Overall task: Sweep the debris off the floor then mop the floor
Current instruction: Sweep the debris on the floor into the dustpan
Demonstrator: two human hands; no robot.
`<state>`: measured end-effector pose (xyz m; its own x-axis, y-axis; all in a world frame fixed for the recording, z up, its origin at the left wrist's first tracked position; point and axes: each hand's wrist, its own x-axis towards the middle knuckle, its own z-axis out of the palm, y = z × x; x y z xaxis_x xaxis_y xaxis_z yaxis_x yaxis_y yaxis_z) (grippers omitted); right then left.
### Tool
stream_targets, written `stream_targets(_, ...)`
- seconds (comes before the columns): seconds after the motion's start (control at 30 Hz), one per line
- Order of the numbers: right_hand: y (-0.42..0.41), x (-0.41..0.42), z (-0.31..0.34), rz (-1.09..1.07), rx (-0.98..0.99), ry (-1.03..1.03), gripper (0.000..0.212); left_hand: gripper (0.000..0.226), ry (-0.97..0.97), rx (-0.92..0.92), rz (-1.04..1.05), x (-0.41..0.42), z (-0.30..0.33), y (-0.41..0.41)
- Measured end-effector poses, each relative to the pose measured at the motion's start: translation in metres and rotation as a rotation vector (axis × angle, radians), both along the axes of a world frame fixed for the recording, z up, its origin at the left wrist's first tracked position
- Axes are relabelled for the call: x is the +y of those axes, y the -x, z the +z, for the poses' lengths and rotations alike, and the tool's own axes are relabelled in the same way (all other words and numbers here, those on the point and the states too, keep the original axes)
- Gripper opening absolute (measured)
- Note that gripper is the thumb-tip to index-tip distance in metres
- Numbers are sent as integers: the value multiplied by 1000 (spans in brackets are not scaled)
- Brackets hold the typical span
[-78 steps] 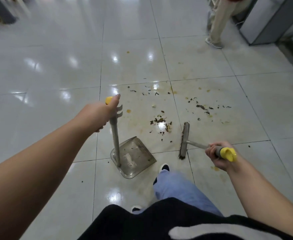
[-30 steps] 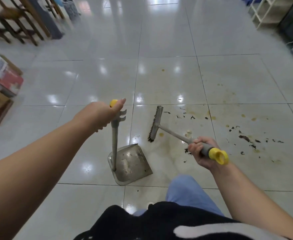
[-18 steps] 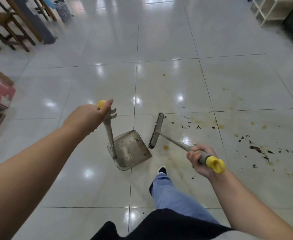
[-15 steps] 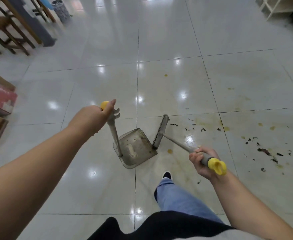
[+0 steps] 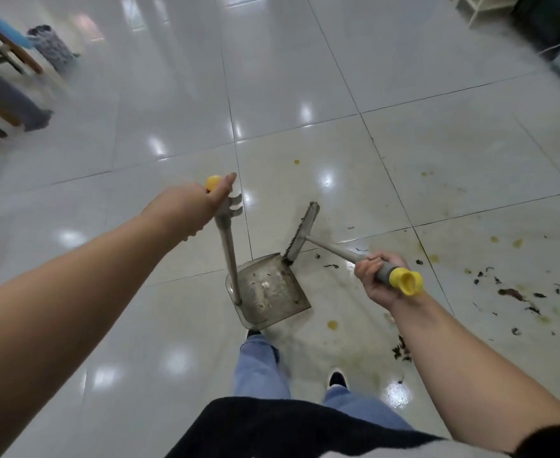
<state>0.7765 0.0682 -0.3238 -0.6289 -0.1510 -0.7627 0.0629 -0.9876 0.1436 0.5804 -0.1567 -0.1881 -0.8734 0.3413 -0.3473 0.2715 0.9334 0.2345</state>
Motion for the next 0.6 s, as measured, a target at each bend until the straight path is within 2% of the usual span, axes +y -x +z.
stream_targets(0.07,23,-3,-7,-82,-24,32,2,77,15,-19,-38,11,-2,28)
stream_targets(0.2,65,-23,-23,-74,-153,-79,34,76,58,-107,-151,34,-8,69)
stream_targets(0.27,84,-35,-26,-10,-212,-122,38,76,97,-145,-237,41,-14,82)
stream_targets(0.33,100,-42,-27,-65,-237,-91,31,76,117,-165,-301,46,-15,96)
stream_targets(0.43,113,-46,-30,-290,-274,-56,14,74,108,-190,-329,55,-14,115)
stream_targets(0.6,93,-55,-31,-347,-296,-63,22,74,80,-234,-347,70,-25,131)
